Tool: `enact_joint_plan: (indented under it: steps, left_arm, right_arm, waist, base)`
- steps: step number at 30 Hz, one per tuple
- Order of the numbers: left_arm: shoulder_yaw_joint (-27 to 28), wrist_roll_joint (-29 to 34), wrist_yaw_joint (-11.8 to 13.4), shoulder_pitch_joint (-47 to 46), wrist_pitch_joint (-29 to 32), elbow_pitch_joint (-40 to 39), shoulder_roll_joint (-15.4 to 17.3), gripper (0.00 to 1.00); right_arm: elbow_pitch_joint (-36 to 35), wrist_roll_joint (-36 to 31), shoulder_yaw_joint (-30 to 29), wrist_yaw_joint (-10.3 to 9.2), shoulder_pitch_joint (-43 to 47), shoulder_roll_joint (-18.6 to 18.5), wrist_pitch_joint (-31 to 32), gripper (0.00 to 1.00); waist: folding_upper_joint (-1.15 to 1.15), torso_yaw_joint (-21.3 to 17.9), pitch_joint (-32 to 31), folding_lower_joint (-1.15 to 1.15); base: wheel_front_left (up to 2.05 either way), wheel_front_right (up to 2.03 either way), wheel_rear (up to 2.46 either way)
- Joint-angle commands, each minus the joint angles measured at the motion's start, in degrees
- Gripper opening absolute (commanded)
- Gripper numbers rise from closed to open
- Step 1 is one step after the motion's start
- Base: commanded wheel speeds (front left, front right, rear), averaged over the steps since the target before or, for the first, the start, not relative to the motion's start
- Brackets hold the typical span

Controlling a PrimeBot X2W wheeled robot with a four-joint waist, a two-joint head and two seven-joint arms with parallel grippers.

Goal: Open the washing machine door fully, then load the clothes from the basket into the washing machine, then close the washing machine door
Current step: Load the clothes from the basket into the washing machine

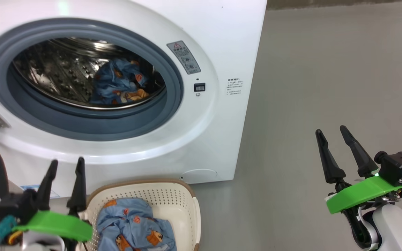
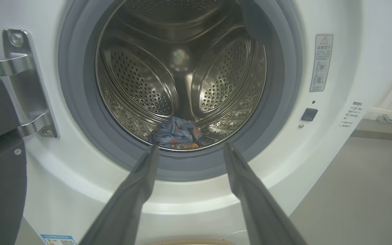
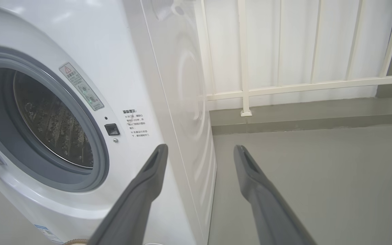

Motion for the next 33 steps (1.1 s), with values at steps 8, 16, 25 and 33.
enact_joint_plan:
  steps: [8, 16, 25, 33]
  left_arm:
    - [5.02, 2.80, -0.02, 3.25, -0.37, -3.65, -0.47, 1.00]
    - [6.19, 3.80, -0.71, 3.24, -0.37, -3.56, -1.69, 1.00]
    - [6.74, 4.53, -1.28, 3.05, -0.37, -2.98, -2.39, 1.00]
    - [6.75, 4.90, -1.76, 2.75, -0.37, -2.12, -2.70, 1.00]
  right_arm:
    - [-1.57, -0.05, 0.65, 0.26, 1.03, -1.21, -0.46, 1.00]
    - [-1.58, 0.00, 0.94, 0.26, 1.03, -1.53, -0.46, 1.00]
    - [-1.44, 0.07, 1.32, 0.26, 0.75, -1.68, -0.46, 1.00]
    - [-1.38, 0.01, 1.63, 0.26, 0.68, -1.72, -0.46, 1.00]
  waist:
    - [0.00, 0.61, -1.52, 0.00]
    - [0.00, 0.95, -0.98, 0.00]
    - [0.00, 0.69, -0.52, 0.00]
    - [0.00, 0.44, -0.29, 0.00]
  base:
    - [0.00, 0.00, 0.00]
    - [0.00, 0.00, 0.00]
    - [0.00, 0.00, 0.00]
    - [0.00, 0.00, 0.00]
